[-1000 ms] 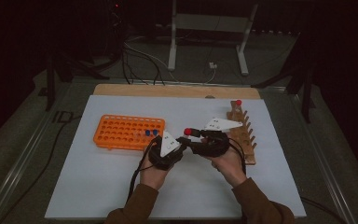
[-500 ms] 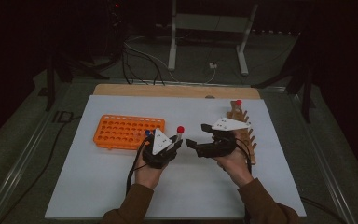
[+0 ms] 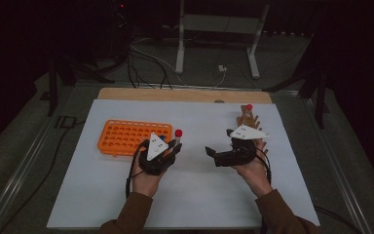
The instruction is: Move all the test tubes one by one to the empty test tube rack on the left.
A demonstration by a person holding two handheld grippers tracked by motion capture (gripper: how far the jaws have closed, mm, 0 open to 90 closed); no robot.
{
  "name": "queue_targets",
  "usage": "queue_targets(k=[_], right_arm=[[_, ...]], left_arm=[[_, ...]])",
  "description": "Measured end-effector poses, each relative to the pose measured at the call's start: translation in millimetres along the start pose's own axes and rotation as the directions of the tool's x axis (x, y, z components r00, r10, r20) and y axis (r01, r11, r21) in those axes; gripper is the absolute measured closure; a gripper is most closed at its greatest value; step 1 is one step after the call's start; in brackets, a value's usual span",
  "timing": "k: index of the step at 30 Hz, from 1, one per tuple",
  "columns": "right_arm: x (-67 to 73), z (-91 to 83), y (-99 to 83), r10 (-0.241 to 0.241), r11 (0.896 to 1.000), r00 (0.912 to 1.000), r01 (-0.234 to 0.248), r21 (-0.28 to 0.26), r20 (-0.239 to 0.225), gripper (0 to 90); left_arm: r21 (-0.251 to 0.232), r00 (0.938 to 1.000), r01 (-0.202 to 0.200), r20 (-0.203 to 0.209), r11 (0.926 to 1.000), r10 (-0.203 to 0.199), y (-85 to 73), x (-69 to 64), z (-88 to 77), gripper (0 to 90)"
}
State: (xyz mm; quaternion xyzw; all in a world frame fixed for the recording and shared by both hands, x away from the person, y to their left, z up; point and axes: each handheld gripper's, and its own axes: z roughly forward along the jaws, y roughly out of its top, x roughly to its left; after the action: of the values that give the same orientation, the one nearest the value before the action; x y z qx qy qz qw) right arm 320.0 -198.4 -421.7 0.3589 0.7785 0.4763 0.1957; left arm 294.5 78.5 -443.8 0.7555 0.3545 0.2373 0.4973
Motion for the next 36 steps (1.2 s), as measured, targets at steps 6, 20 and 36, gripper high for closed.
queue_targets(k=[6, 20, 36], right_arm=[[-9.4, -5.9, -5.1, 0.017, 1.0, 0.9995, -0.017, -0.004, 0.027, 0.3], [-26.8, -18.9, -16.5, 0.066, 0.998, 0.995, -0.064, -0.029, 0.075, 0.3], [-39.2, -31.1, -24.3, 0.107, 0.993, 0.9887, -0.101, -0.058, 0.106, 0.3]], left_arm=[[-0.012, 0.9998, 0.015, -0.011, 0.9998, -0.015, -0.2, 6.8, -6.6, 74.7], [-0.031, 0.998, 0.041, -0.046, 0.9987, -0.043, -1.7, 24.9, -24.1, 74.7], [-0.05, 0.9919, 0.071, -0.102, 0.9963, -0.075, -6.0, 47.7, -43.5, 74.6]])
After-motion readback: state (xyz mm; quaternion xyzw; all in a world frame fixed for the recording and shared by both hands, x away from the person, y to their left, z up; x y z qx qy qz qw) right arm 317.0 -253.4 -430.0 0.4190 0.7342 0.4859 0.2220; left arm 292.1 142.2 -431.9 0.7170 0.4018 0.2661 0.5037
